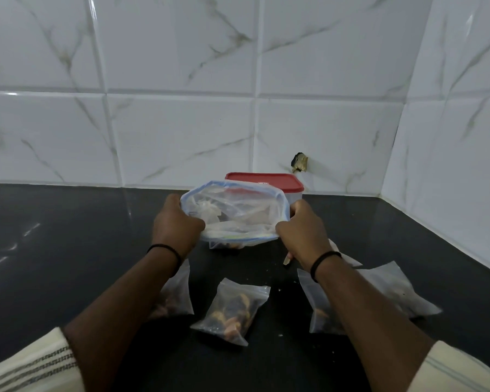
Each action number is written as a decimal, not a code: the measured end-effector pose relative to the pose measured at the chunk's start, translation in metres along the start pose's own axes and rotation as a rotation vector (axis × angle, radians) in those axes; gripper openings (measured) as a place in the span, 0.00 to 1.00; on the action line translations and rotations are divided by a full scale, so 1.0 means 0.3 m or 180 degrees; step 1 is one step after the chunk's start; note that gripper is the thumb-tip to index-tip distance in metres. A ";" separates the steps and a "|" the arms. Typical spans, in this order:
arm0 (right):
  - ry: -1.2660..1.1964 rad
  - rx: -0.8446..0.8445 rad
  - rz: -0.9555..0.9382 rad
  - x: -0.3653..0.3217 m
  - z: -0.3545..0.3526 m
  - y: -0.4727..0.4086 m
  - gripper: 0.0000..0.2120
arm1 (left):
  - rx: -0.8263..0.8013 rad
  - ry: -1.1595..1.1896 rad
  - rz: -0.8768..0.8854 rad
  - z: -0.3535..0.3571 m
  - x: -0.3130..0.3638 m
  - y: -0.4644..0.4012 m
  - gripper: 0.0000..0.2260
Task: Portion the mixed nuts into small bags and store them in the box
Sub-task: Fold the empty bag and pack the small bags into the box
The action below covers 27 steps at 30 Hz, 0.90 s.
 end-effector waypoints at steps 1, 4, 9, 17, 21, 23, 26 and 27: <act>0.0045 -0.0030 -0.0048 -0.001 0.001 -0.002 0.09 | -0.0015 0.0068 0.0029 0.003 0.003 0.001 0.15; -0.0010 -0.0078 -0.0132 -0.001 -0.002 -0.004 0.13 | -0.0122 0.0355 0.0086 0.012 0.013 0.007 0.12; -0.0314 -0.0109 -0.0123 0.003 -0.006 -0.017 0.17 | -0.0316 0.1203 -0.0253 0.022 0.022 0.017 0.18; -0.1476 -0.0204 -0.0097 -0.018 -0.010 -0.022 0.11 | -0.1139 0.2245 -0.0956 0.049 -0.029 0.003 0.15; -0.1980 -0.0161 0.0116 -0.017 -0.023 -0.024 0.18 | -0.1706 0.2321 -0.0774 0.071 0.014 0.030 0.15; -0.2152 -0.0208 0.0239 -0.014 -0.027 -0.023 0.12 | -0.1826 0.2311 -0.0696 0.074 0.024 0.037 0.20; -0.2426 -0.0343 0.0366 -0.019 -0.037 -0.026 0.10 | -0.1965 0.2240 -0.0626 0.077 0.027 0.040 0.25; -0.2550 -0.0404 0.0422 -0.022 -0.038 -0.025 0.11 | -0.1995 0.2233 -0.0604 0.077 0.028 0.042 0.25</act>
Point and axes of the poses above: each hand's wrist, its own y-axis away from the middle knuckle, its own z-axis out of the palm, x = y × z, the point moved 7 cm from there along -y, towards the middle knuckle, and after that the axes turned 13 degrees about -y, right-handed, at the moved point
